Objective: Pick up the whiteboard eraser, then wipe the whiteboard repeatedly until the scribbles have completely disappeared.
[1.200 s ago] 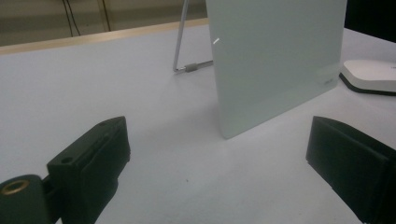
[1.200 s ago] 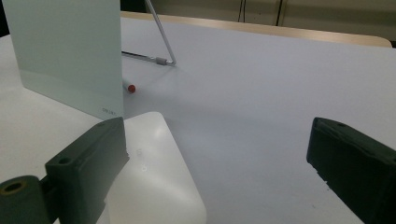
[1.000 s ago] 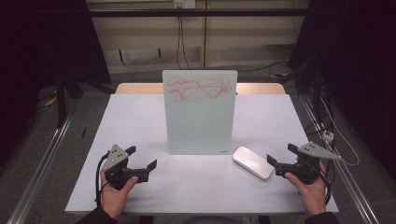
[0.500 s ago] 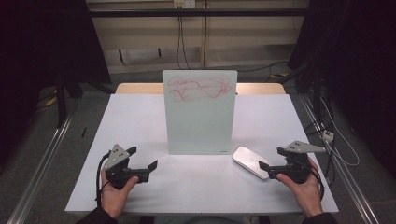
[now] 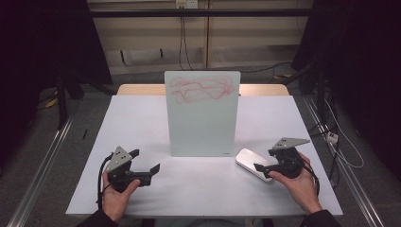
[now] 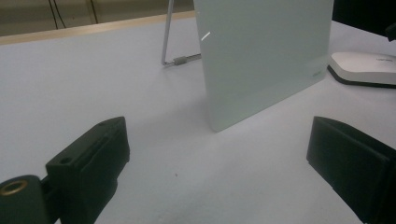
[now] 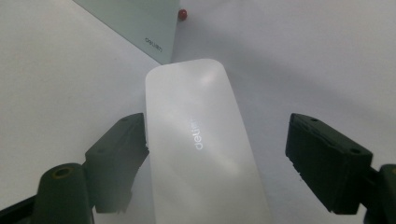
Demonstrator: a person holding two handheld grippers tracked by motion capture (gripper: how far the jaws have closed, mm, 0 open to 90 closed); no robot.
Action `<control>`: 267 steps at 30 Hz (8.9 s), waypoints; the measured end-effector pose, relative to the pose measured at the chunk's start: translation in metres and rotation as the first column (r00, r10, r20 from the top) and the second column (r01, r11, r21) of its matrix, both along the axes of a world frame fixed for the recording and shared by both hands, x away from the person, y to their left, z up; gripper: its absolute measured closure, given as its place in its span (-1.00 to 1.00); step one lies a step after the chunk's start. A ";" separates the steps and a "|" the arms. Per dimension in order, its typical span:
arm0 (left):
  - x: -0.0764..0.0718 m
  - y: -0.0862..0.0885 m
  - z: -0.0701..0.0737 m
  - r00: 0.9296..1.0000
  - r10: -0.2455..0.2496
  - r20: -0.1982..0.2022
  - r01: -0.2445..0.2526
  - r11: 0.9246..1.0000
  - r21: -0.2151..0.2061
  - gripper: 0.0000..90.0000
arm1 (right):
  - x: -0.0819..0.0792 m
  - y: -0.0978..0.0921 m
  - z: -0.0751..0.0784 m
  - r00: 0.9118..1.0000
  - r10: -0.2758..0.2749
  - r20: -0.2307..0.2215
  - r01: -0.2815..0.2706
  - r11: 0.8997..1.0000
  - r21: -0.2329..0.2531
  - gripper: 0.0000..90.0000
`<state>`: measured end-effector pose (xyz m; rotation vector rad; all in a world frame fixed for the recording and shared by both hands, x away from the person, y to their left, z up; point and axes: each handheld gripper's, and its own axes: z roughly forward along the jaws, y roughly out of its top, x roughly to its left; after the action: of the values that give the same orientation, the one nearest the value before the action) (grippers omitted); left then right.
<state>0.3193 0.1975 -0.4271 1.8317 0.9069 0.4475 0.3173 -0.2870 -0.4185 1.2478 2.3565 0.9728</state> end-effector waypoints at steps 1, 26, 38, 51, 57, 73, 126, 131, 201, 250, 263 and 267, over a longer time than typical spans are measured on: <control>0.000 0.000 0.000 1.000 0.001 0.000 -0.001 1.000 0.000 -0.87 | 0.003 0.000 0.000 1.000 0.006 -0.009 -0.006 1.000 0.000 -0.56; 0.002 0.002 -0.001 1.000 0.030 0.002 -0.030 0.999 0.024 -0.87 | 0.026 0.027 -0.014 0.981 0.113 -0.160 -0.136 0.981 -0.141 -0.35; 0.002 0.002 -0.001 1.000 0.029 -0.001 -0.029 0.999 0.027 -0.87 | 0.024 0.032 -0.012 0.982 0.115 -0.152 -0.143 0.971 -0.191 -0.31; 0.002 0.003 -0.001 1.000 0.030 -0.003 -0.030 0.999 0.023 -0.86 | 0.023 0.029 -0.012 0.983 0.100 -0.152 -0.126 0.976 -0.179 -0.30; 0.002 0.003 -0.001 1.000 0.028 -0.007 -0.028 0.999 0.022 -0.86 | 0.022 0.027 -0.010 0.984 0.100 -0.149 -0.126 0.977 -0.171 -0.30; 0.002 0.006 -0.002 0.999 0.035 -0.008 -0.035 0.999 0.022 -0.86 | 0.017 0.018 -0.003 0.994 0.053 -0.091 -0.062 0.993 -0.098 -0.30; 0.004 0.006 -0.003 0.999 0.020 -0.031 -0.020 1.000 0.006 -0.86 | 0.000 0.025 0.027 0.976 -0.018 0.218 0.004 0.998 0.067 -0.30; 0.004 0.006 -0.003 0.999 0.017 -0.035 -0.017 1.000 0.003 -0.86 | 0.002 0.035 0.044 0.956 -0.018 0.294 -0.007 0.996 0.083 -0.30; 0.006 0.006 -0.003 0.999 0.006 -0.039 -0.006 1.000 0.004 -0.86 | 0.073 0.141 0.106 0.748 -0.076 0.659 0.090 0.996 0.013 -0.30; 0.006 0.005 -0.003 0.999 -0.002 -0.033 0.002 1.000 0.017 -0.86 | 0.072 0.185 0.092 0.770 0.042 0.637 -0.005 0.998 -0.060 -0.30; 0.006 0.005 -0.003 0.999 0.000 -0.035 0.001 1.000 0.018 -0.86 | 0.078 0.153 0.117 0.737 -0.094 0.669 0.110 0.994 0.018 -0.30; 0.006 0.005 -0.003 0.999 -0.001 -0.033 0.001 1.000 0.018 -0.86 | 0.078 0.163 0.113 0.738 -0.080 0.671 0.098 0.995 0.010 -0.30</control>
<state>0.3257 0.2025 -0.4299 1.8607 0.9270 0.4271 0.3951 -0.1245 -0.3058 0.7898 1.7112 1.1190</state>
